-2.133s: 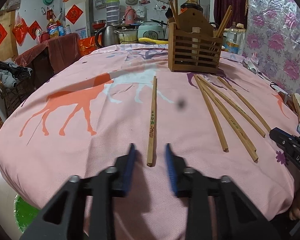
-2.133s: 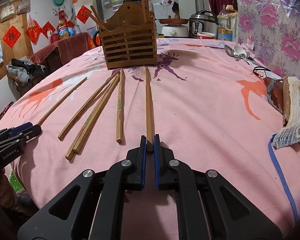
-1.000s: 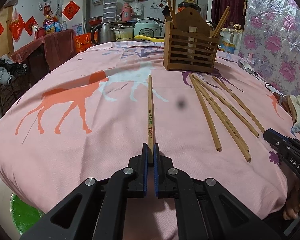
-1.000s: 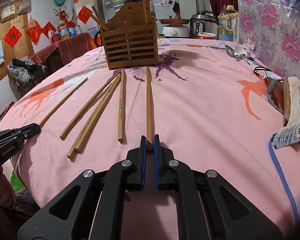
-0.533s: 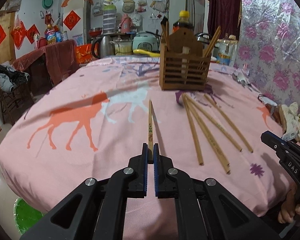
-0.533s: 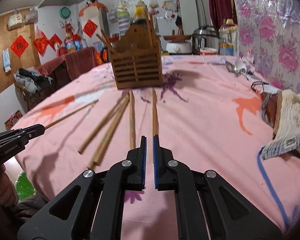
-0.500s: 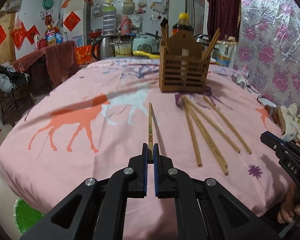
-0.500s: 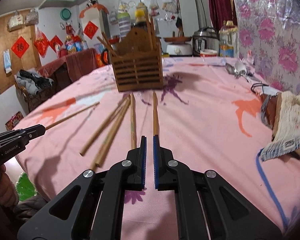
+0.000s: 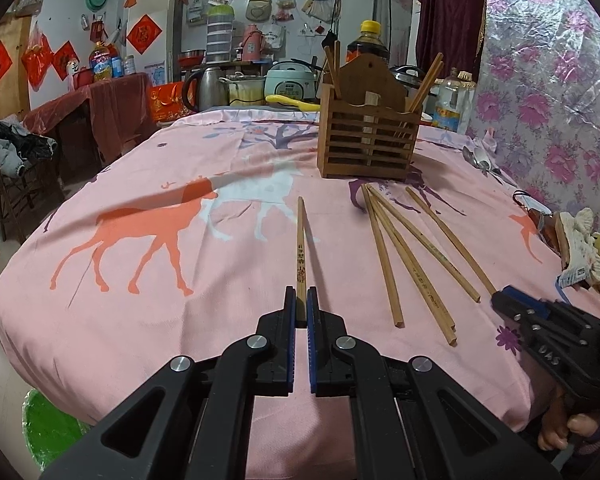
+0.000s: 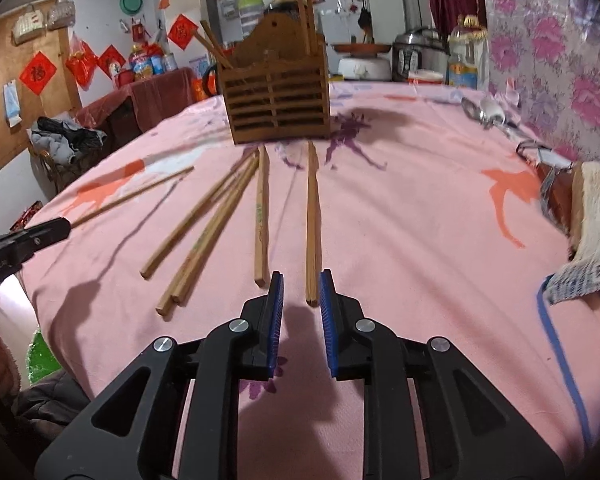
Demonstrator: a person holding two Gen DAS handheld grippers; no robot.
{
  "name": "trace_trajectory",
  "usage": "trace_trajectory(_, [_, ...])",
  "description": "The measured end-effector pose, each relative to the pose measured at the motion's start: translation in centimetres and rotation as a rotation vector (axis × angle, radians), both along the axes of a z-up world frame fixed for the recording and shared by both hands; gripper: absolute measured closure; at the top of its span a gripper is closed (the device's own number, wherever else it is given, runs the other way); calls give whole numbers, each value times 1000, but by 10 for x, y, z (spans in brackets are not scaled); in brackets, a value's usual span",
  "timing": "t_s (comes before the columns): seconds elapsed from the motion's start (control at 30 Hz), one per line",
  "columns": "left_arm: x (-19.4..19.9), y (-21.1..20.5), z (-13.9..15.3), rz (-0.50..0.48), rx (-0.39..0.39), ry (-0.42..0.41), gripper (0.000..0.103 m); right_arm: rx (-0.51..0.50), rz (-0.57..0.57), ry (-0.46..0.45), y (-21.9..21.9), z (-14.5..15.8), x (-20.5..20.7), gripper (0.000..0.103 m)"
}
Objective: Organize utensils
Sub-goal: 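Lift and carry the left tool's chopstick to the holder while the right tool carries its own, then insert and release the left tool's chopstick in the holder while the right tool releases its own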
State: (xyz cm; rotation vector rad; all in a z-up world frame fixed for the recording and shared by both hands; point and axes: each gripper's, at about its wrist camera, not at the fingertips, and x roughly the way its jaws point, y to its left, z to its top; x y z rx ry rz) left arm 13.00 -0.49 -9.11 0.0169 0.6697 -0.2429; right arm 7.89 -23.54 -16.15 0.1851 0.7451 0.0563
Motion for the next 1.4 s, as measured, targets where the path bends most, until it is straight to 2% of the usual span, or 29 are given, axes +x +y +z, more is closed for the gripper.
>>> trace_trajectory(0.1, [0,0,-2,-2,2,4,97,-16,-1,-7,2,1,-2,96])
trace_trajectory(0.23, [-1,0,2,5,2,-2,97,-23,-11,-46,1,13,-9,97])
trace_trajectory(0.37, [-4,1,21,8,-6,-38,97,-4,-16,-124,-4,40,-18,97])
trace_trajectory(0.67, [-4,-8,77,-34,-22,-126,97,34,-26,-313,-21,121,-30,97])
trace_trajectory(0.8, [0,-13,94,-55,-37,-139,97,38,-14,-339,-22,138,-28,97])
trace_trajectory(1.07, [30,-19,114,-87,-64,-108,97,33,5,-355,-24,159,-11,97])
trace_trajectory(1.4, [79,-37,148,-128,-82,-101,97,9,53,-372,-16,188,37,97])
